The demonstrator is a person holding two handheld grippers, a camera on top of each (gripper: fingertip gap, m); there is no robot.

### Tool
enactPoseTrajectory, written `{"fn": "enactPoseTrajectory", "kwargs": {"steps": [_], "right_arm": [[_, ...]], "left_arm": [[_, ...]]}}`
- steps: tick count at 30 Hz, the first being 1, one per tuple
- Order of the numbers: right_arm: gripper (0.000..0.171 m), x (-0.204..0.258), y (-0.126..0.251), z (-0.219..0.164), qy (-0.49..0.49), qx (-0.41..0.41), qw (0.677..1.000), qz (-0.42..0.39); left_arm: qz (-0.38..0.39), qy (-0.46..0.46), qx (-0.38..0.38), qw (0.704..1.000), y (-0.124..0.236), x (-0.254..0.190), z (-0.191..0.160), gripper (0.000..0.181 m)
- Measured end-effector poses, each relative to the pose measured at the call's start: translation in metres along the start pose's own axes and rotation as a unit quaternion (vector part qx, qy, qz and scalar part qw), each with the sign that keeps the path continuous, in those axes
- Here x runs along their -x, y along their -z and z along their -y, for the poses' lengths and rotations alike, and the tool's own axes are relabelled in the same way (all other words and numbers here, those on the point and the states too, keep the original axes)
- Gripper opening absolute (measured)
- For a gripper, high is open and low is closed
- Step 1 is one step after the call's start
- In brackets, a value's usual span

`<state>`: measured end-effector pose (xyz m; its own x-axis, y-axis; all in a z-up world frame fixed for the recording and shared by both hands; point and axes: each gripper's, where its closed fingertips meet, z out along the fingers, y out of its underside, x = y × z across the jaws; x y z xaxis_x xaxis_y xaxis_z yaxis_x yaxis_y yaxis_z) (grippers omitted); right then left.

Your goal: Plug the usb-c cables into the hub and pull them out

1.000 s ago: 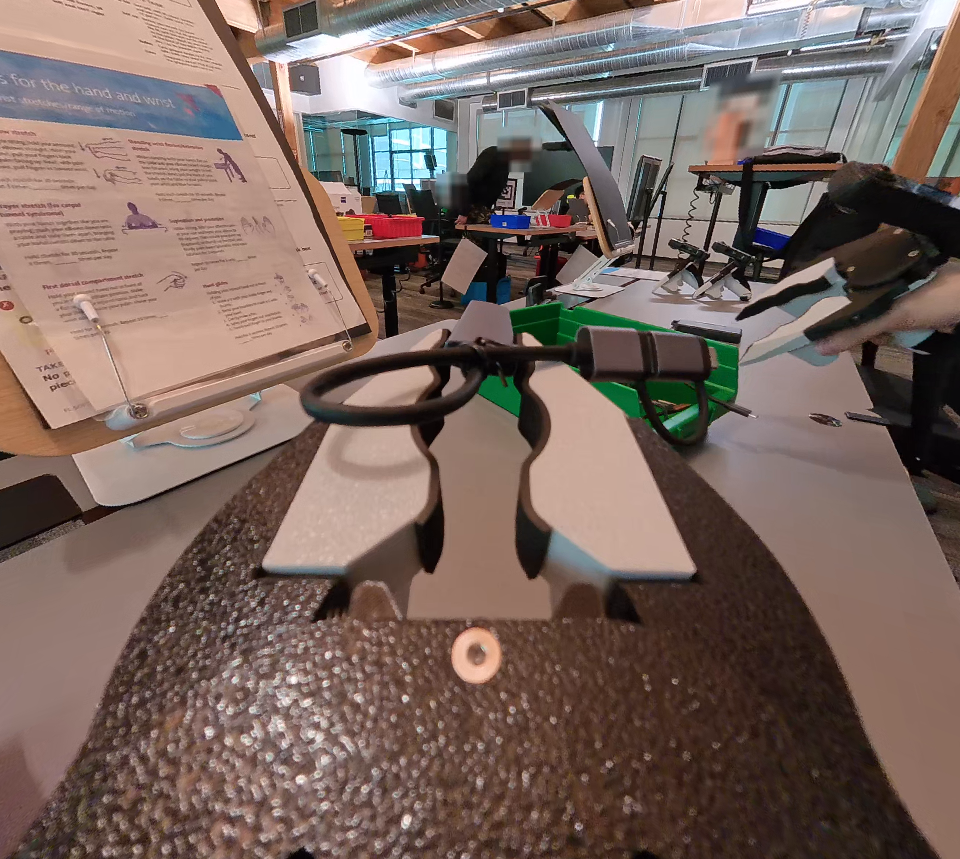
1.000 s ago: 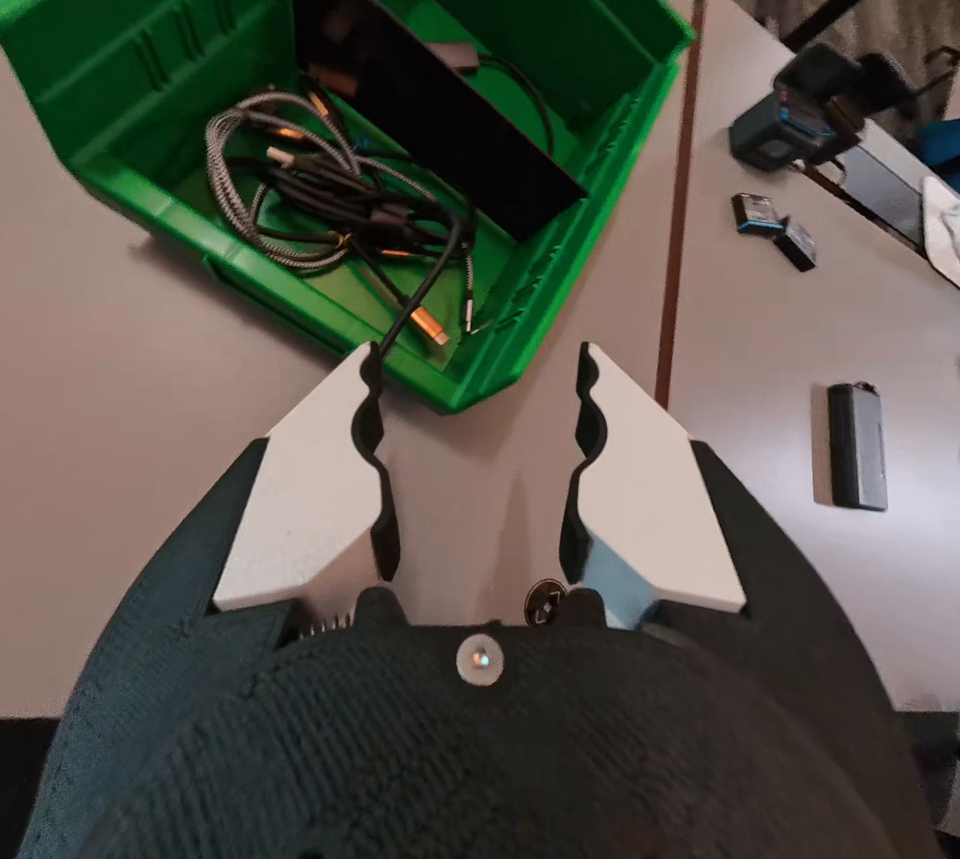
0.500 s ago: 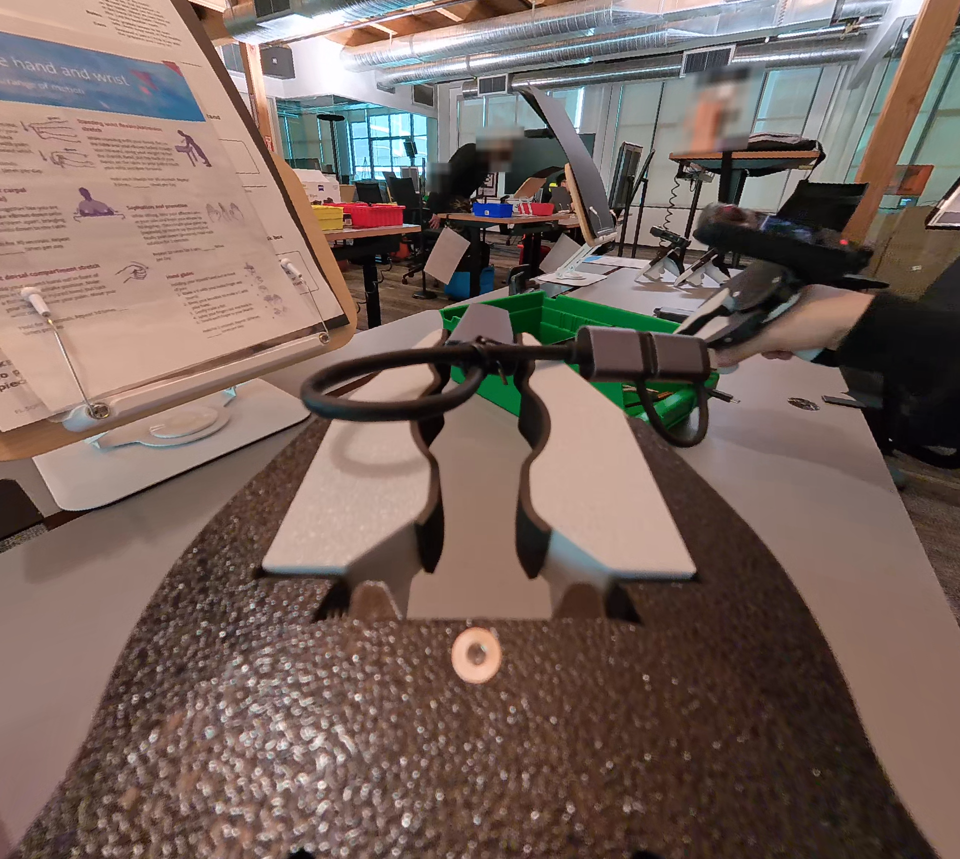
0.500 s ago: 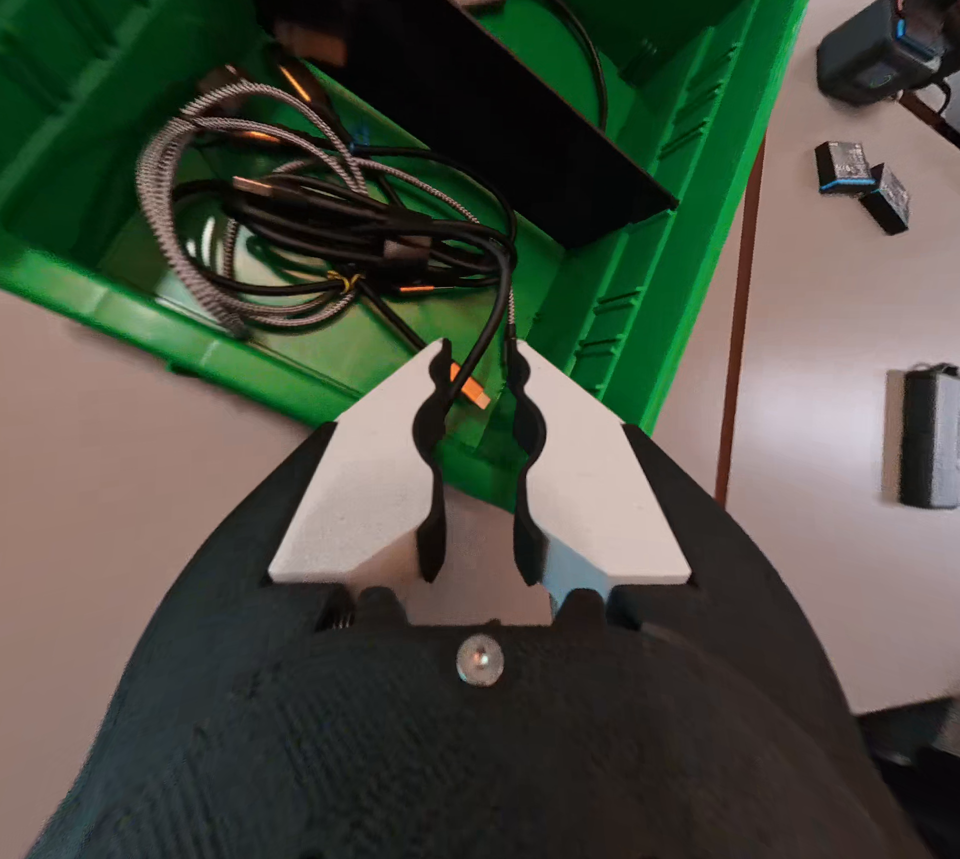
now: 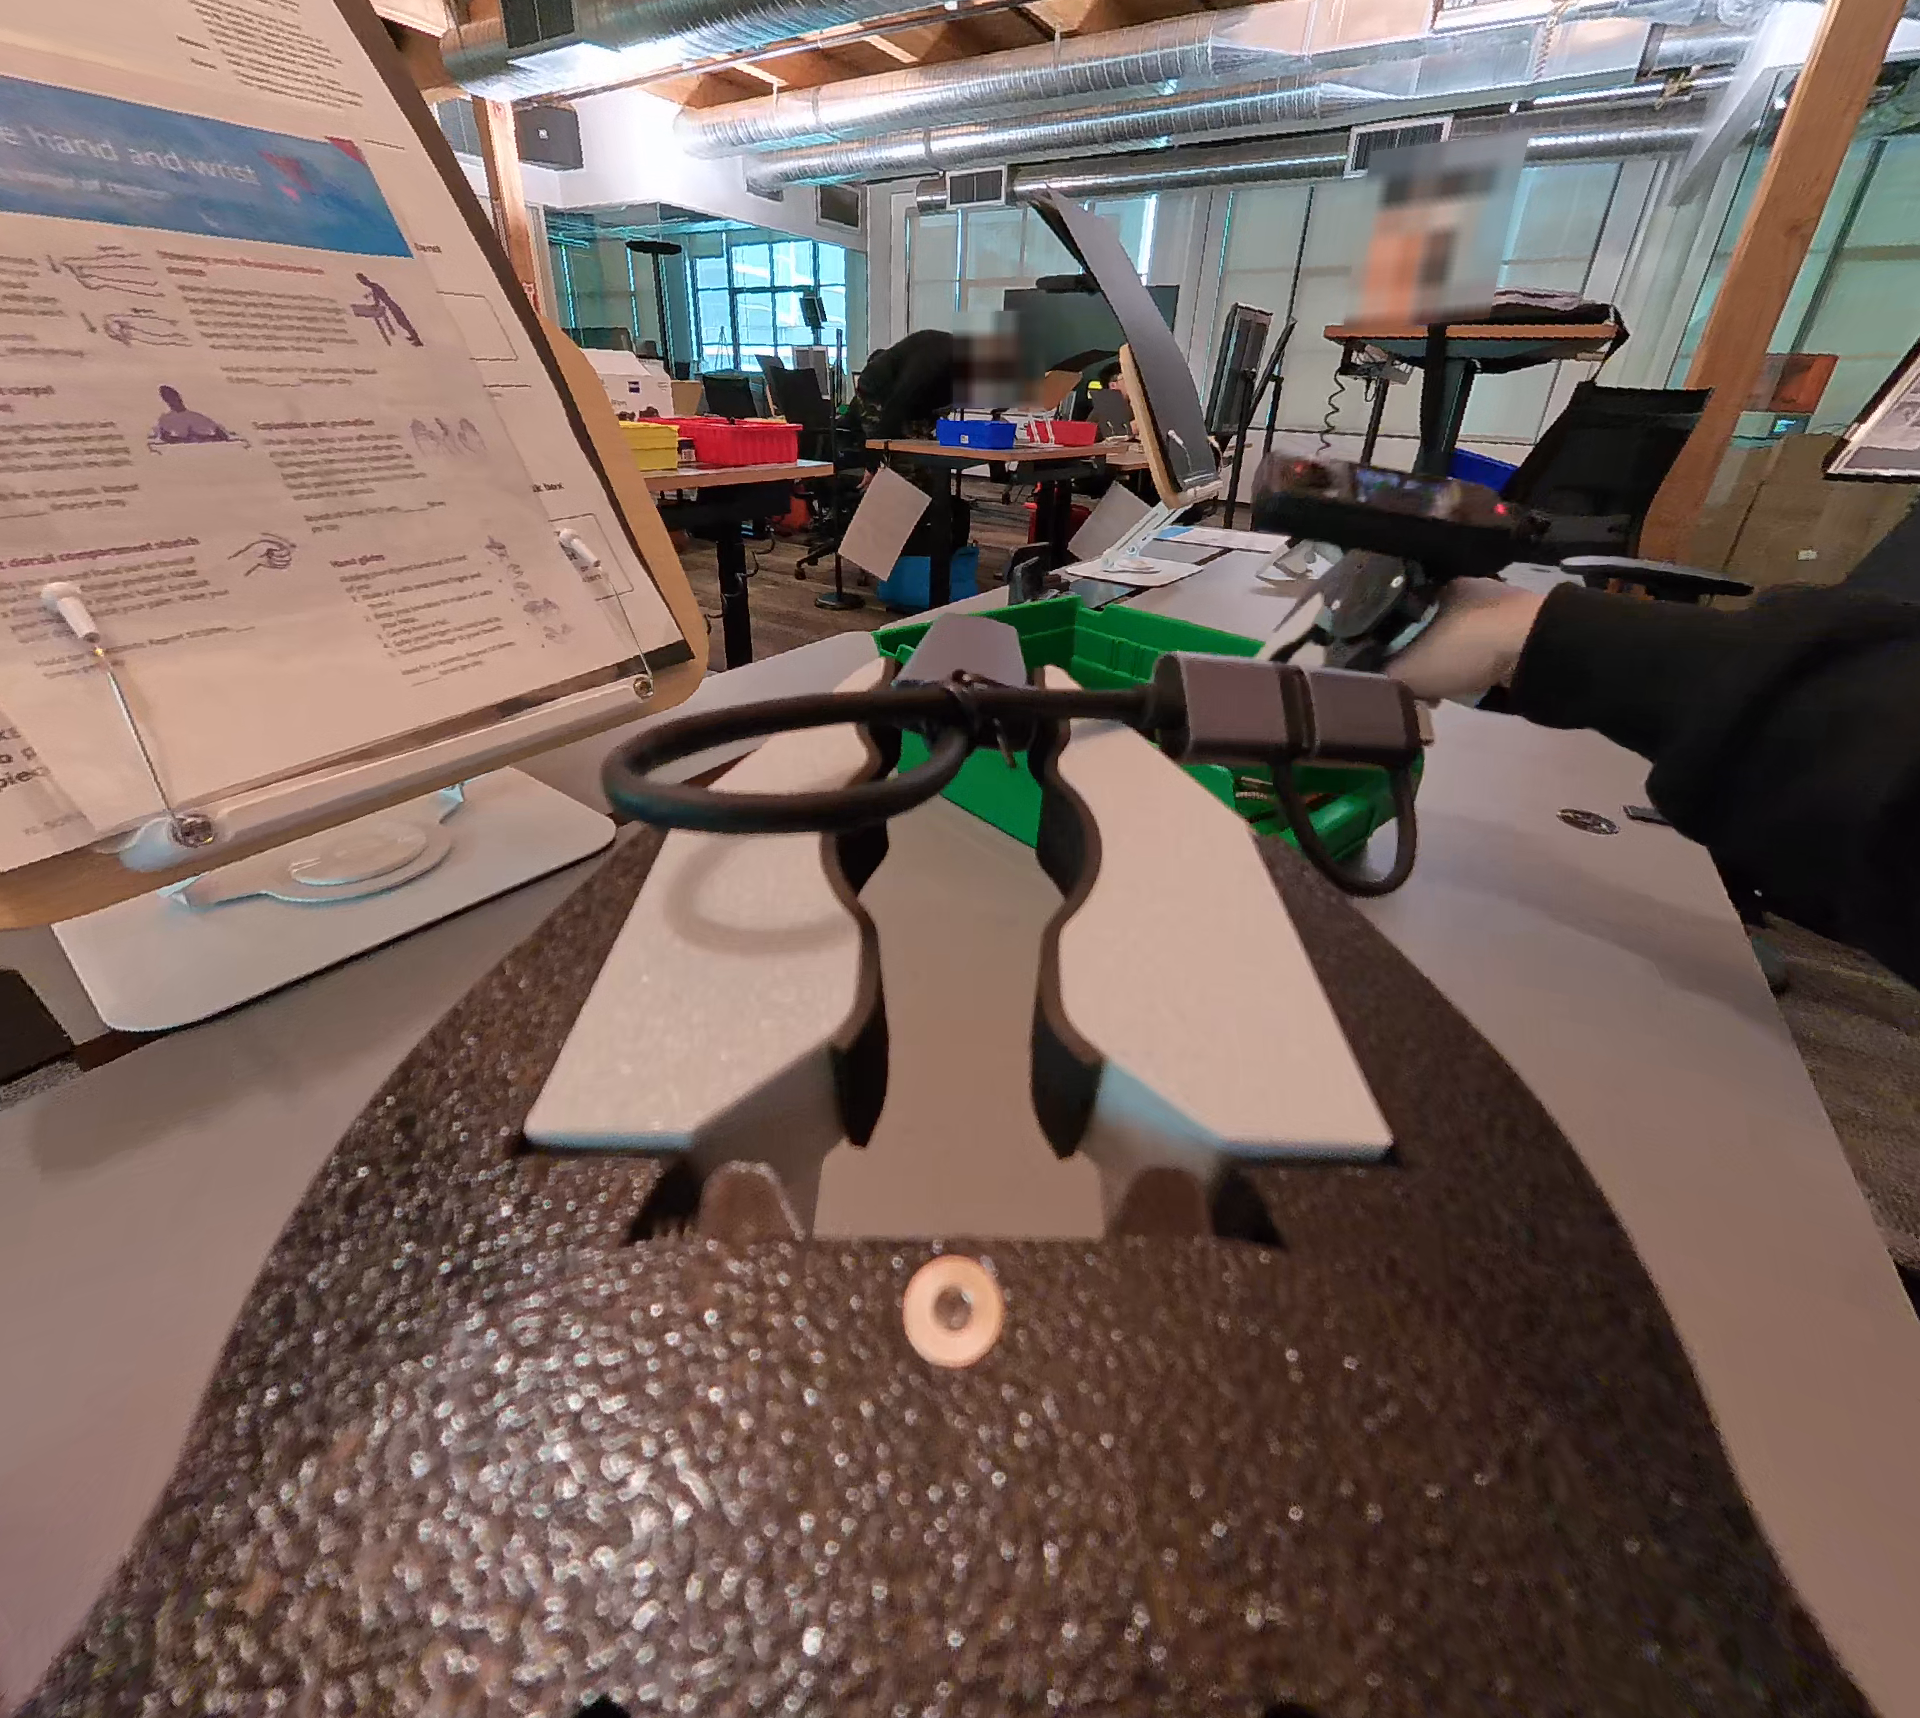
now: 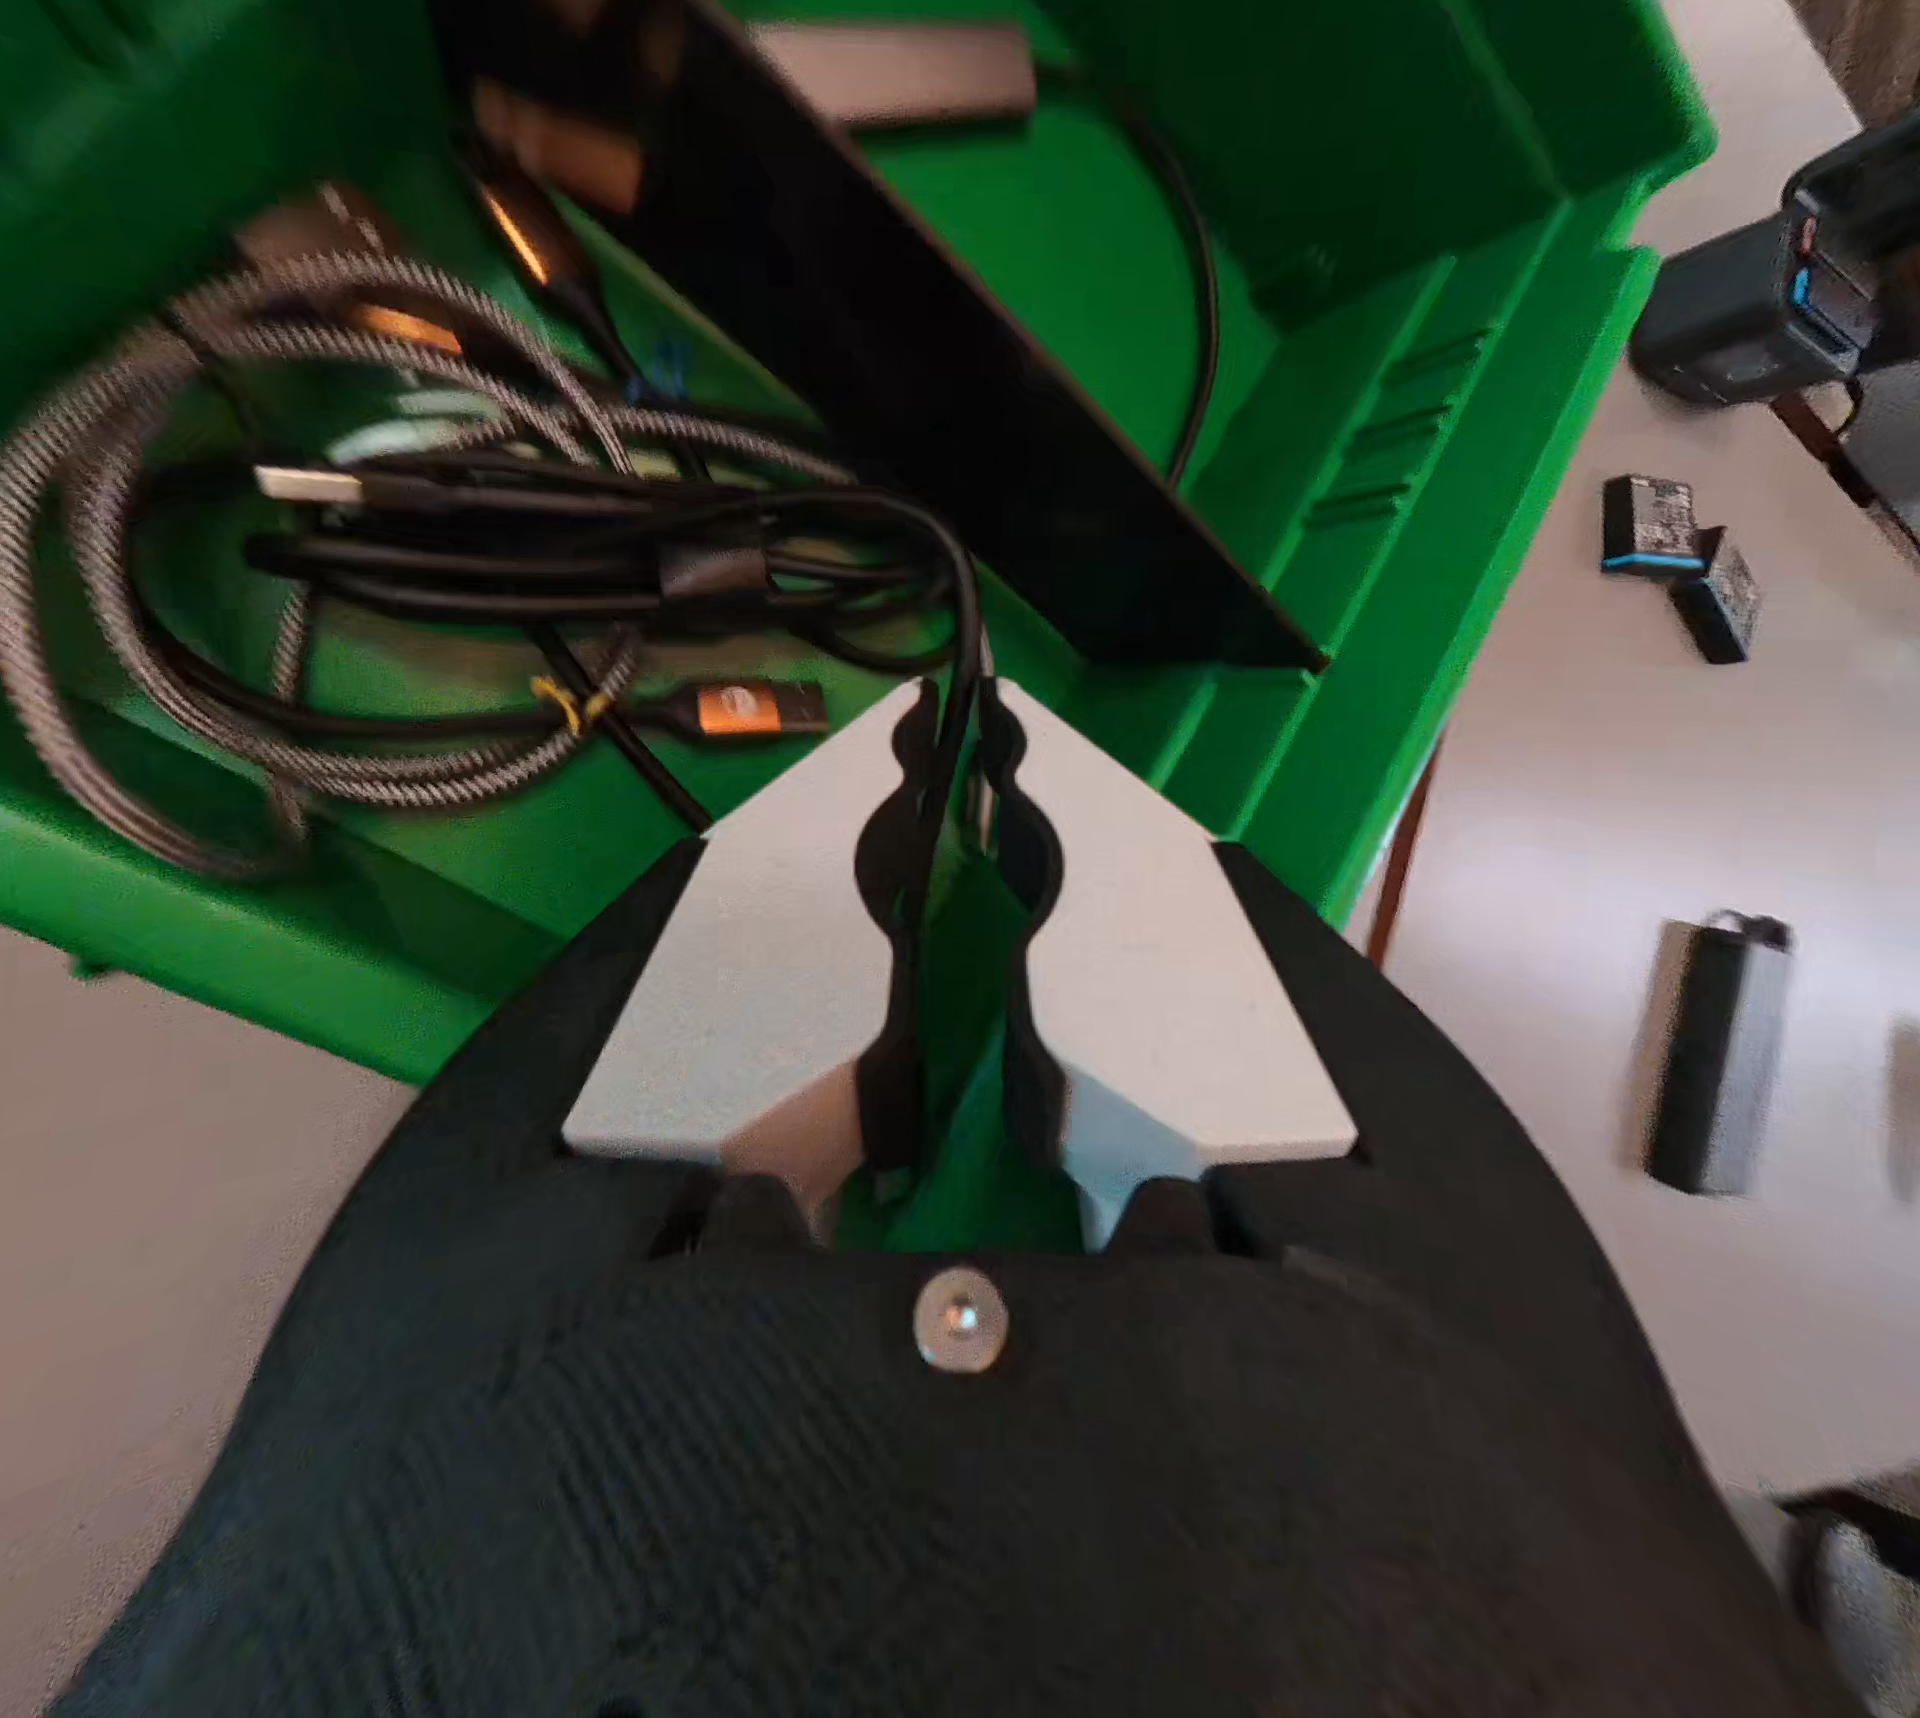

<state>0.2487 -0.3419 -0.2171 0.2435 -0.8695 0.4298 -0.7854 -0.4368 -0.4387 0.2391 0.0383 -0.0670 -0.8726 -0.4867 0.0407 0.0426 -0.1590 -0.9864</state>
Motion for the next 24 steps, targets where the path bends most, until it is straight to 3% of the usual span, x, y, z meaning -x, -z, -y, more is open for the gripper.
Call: {"fn": "enactPoseTrajectory", "kwargs": {"steps": [3,9,11,14,17,21,24], "right_arm": [[0.025,-0.001,0.008,0.000,0.006,-0.017,1.000,0.007],[0.038,-0.024,0.051,0.025,-0.081,-0.125,0.988,-0.027],[0.047,0.008,0.076,0.051,-0.100,-0.206,0.972,0.050],[0.076,0.101,0.139,0.095,-0.087,-0.342,0.894,0.277],[0.078,0.172,0.212,0.117,-0.009,-0.458,0.797,0.393],[0.065,0.226,0.262,0.125,0.055,-0.518,0.728,0.446],[0.041,0.243,0.283,0.122,0.069,-0.536,0.681,0.494]], "left_arm": [[-0.001,0.000,-0.002,1.000,0.000,0.000,0.001,0.021],[-0.007,-0.002,0.004,1.000,-0.002,-0.003,-0.002,0.021],[-0.021,0.003,0.000,1.000,-0.002,-0.007,-0.001,0.021],[-0.088,0.013,-0.027,0.996,-0.002,-0.029,0.007,0.021],[-0.189,0.019,-0.040,0.981,0.002,-0.062,0.011,0.021],[-0.303,0.024,-0.050,0.951,0.013,-0.099,0.013,0.022],[-0.323,0.023,-0.052,0.945,0.015,-0.107,0.013,0.022]]}}
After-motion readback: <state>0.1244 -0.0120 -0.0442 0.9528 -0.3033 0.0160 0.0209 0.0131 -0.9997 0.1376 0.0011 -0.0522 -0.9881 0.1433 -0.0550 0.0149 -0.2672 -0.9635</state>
